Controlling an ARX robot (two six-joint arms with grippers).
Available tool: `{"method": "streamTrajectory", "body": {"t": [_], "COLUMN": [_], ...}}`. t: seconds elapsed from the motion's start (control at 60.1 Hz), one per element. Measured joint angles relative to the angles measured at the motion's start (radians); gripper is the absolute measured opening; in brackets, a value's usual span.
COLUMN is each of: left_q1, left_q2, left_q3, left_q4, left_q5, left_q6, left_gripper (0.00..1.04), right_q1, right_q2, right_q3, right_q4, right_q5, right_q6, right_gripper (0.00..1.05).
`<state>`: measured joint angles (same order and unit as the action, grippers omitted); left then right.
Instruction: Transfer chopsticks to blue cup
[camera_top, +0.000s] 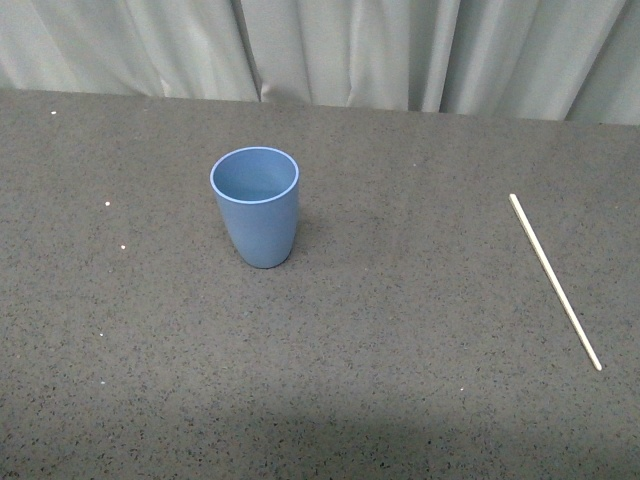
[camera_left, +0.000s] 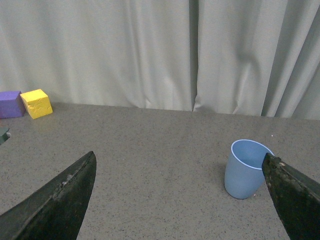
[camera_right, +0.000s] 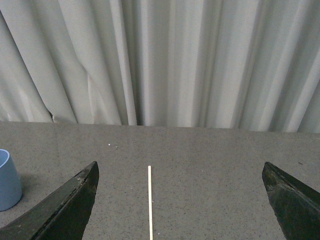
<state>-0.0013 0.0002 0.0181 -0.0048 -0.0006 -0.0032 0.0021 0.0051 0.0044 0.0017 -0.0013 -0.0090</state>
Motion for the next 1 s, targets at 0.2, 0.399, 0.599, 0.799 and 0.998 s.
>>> {"method": "streamTrajectory", "body": {"t": [0.2,0.399,0.599,0.799,0.998], "left_q1": [0.000,0.000,0.000,0.000,0.000], "left_q2": [0.000,0.000,0.000,0.000,0.000], "left_q3": [0.000,0.000,0.000,0.000,0.000], "left_q4": [0.000,0.000,0.000,0.000,0.000], "left_q5": [0.000,0.000,0.000,0.000,0.000], "left_q6": [0.000,0.000,0.000,0.000,0.000], "left_gripper": [0.98,0.98,0.98,0.98,0.98], "right_q1": [0.000,0.000,0.000,0.000,0.000], "right_q2": [0.000,0.000,0.000,0.000,0.000], "right_q3": [0.000,0.000,0.000,0.000,0.000], "right_q4": [0.000,0.000,0.000,0.000,0.000], "right_q5": [0.000,0.000,0.000,0.000,0.000], "right_q6": [0.000,0.000,0.000,0.000,0.000], "right_gripper": [0.95,0.95,0.95,0.95,0.95]}}
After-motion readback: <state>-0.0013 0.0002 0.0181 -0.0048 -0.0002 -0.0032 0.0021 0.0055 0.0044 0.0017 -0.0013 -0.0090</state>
